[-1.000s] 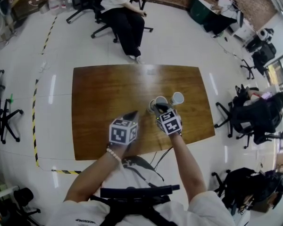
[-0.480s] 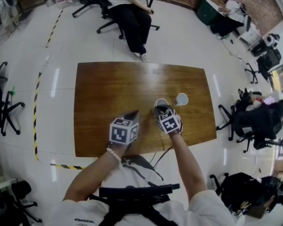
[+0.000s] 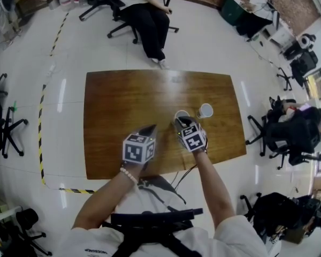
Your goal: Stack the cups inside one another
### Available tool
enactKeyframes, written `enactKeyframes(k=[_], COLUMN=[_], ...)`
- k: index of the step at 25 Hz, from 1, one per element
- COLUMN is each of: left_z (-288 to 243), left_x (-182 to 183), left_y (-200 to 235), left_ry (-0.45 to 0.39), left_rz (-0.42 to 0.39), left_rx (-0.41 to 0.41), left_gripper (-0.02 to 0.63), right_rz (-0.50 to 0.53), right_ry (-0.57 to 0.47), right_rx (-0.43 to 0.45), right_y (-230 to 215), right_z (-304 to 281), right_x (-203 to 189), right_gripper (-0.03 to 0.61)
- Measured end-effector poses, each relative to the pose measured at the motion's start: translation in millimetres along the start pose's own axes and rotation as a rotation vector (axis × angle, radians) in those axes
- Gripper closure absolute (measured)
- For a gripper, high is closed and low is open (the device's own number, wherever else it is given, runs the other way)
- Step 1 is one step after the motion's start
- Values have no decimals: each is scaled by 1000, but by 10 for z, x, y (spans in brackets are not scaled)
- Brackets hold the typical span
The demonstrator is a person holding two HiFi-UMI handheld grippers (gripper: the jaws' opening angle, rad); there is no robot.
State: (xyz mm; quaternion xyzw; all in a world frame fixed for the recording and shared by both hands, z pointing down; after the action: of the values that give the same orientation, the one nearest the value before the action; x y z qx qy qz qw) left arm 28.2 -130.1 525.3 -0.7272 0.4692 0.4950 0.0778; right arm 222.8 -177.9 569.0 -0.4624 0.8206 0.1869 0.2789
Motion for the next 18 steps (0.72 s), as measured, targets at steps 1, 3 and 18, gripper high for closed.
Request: enactKeyframes(k=[1,3,18], left_z=[0,2,-39], left_x=[7,24,72], left_y=[1,6,-266], left_ry=[-3,-8,2], left_rz=[-3,-9,-114], left_rx=[-6,-16,-100], left_gripper=[621,620,618], right_rz=[-14,-59,-307], right_ry=[-18,-61,-300], right_rx=[-6,-10,-109], right_y=[-7,-20,-147], right_z=[47,160,993], right_x=[19,71,42], right_gripper=[512,512,514])
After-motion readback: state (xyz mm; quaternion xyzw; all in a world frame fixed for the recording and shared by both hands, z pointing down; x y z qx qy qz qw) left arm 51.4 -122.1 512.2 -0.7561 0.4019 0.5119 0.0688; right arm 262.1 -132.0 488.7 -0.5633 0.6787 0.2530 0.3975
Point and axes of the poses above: the fingertips, and each gripper's own axes: z backward along the fingers, y to its left, x out of its top, the point moved 9 cm from there along z, backward along the fingers, and after that the axes turned 12 degrees about -z, right-handed, at the moved point
